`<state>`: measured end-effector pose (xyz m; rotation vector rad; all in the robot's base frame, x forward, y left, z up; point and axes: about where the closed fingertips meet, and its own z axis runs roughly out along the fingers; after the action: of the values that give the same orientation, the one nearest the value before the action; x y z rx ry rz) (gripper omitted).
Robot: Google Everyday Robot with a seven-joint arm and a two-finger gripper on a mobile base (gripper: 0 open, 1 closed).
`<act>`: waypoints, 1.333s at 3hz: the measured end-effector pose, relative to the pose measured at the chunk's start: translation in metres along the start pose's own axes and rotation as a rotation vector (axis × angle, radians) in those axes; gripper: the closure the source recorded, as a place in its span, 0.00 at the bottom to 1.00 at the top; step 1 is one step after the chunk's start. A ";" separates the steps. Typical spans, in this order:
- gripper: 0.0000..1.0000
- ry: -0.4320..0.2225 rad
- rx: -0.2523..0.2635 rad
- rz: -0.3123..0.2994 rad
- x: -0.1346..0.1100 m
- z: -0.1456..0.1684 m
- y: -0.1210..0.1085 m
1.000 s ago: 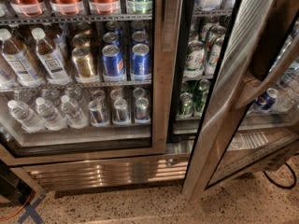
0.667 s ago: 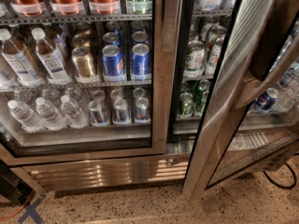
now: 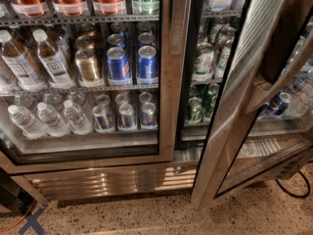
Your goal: Open right fridge door
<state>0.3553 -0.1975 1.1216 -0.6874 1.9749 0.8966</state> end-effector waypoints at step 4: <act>0.80 -0.050 0.012 -0.002 0.000 -0.017 0.017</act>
Offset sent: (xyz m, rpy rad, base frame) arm -0.1622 -0.0029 0.0371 0.1461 -0.0604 -0.2105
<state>0.3347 -0.2008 1.1345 -0.6538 1.9336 0.8921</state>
